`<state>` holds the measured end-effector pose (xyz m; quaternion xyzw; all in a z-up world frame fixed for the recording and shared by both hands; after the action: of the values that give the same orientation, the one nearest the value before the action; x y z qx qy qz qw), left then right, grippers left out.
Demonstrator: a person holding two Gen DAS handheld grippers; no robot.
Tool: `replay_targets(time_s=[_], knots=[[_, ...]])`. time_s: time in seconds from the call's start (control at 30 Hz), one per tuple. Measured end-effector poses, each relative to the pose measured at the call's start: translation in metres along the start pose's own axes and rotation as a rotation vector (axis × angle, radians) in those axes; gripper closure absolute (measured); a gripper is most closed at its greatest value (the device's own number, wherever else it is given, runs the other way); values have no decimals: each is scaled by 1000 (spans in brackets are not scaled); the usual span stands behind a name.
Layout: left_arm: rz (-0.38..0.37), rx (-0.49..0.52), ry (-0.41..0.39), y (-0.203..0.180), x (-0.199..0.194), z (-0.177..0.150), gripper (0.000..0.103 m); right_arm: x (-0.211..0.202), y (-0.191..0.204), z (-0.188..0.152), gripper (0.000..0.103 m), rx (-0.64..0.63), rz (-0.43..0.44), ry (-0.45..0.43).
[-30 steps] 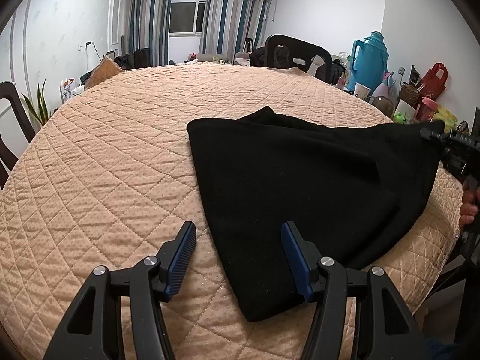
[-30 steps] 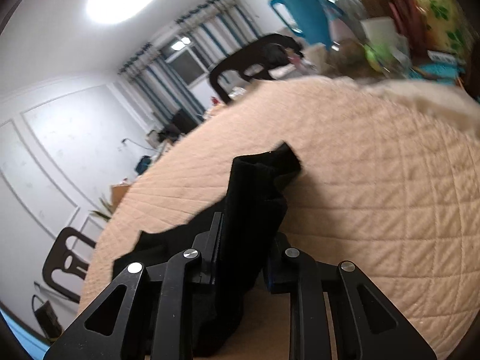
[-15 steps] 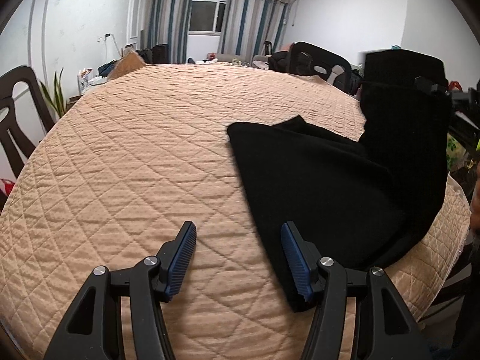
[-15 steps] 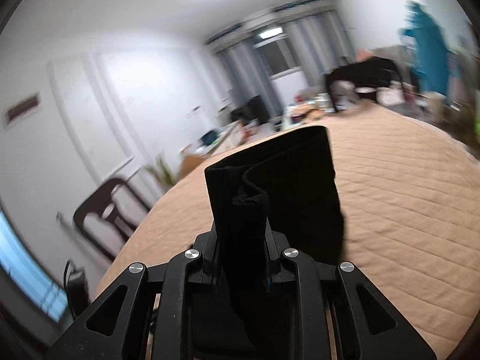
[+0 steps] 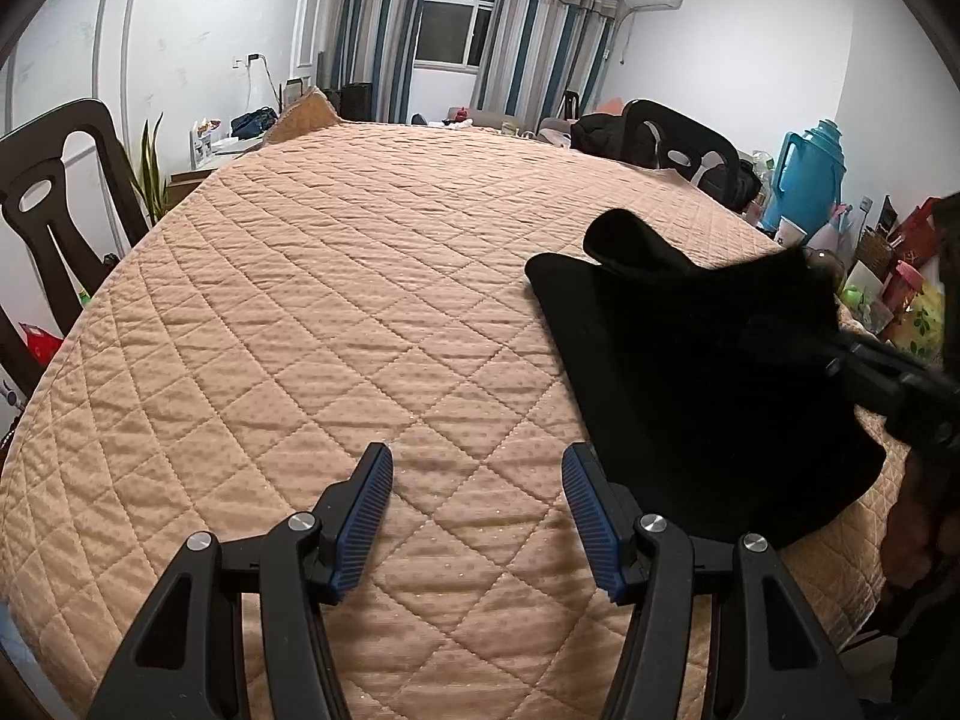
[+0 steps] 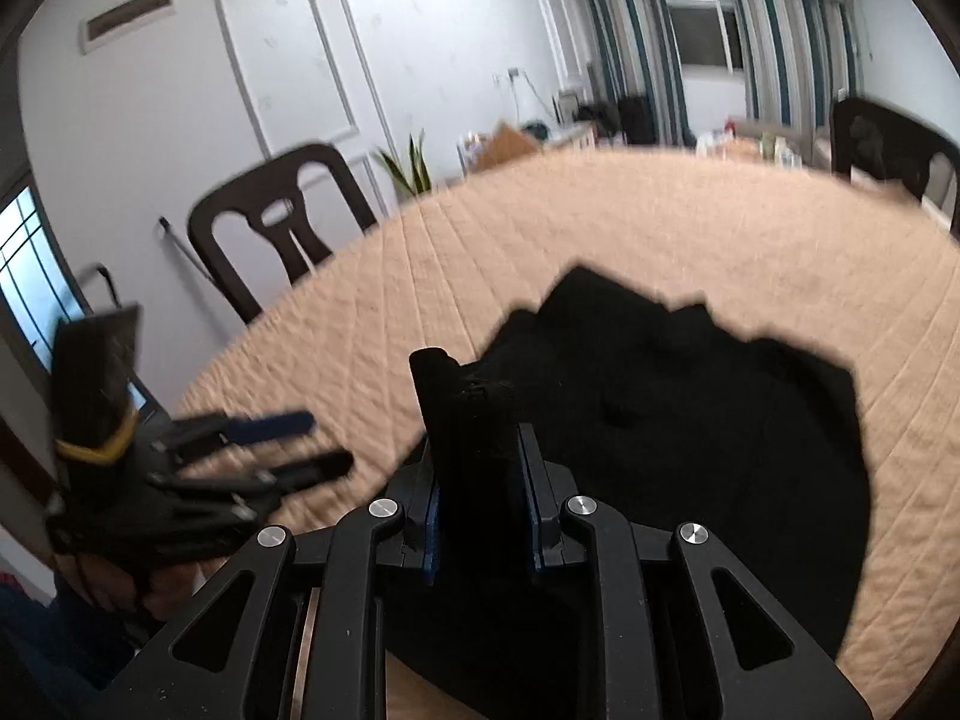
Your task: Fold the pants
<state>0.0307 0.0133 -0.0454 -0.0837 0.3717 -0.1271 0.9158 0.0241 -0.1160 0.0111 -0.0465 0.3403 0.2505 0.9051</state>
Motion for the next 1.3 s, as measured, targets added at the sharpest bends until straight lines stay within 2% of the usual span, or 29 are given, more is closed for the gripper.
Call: replay_targets(time_s=[0.07,0.23,0.53,0.63,0.77,0.93,1.07,1.13,1.17,1.2,1.23,1.27,1.3], knots=[[4,-1,1,1,0,0,41,2,5,0,82,-9,21,-1],[23,-4,-5,9,-5,1,41,31,10,-27,82,4,39,90],[29,-27,-12,19,-7,1,41,13,26,-33,81,-59,62,66],[32,-29,-12,21,-8,1,41,15,26,-38,75,-73,77,58],[36,-43,-17,26,-11,3,41,9,28,-34,60,-68,113,74],[25,-53,-27,27,-14,7,41,-21,26,-25,59,-48,163,-1],[-11,-49,-44,17,-15,16,41,-49,-8,-18,59,24,103,-102],[-36,-37,-53,8,-15,20,41,-47,-32,-24,59,78,38,-95],[-49,-29,-56,2,-15,21,41,-37,-52,-35,59,105,-46,-37],[-63,-20,-58,-4,-14,23,41,-25,-68,-47,67,124,-120,38],[-76,-10,-59,-10,-14,24,41,-25,-77,-53,78,134,-133,27],[-88,0,-60,-16,-13,25,41,-32,-85,-55,84,159,-124,4],[-99,10,-58,-23,-13,26,41,-33,-89,-57,87,183,-111,20]])
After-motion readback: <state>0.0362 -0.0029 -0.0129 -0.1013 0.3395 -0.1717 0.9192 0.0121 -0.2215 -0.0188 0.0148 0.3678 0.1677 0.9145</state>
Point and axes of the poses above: each gripper's, at about its wrist camera, not at the fingertips, and x roughly the way its jaws point, y to its left, z to its top, the point moved 7 cm from there along x, roughly the way its jaws point, and after that the axes turned 6 degrees about -z, right-handed, at the moved point
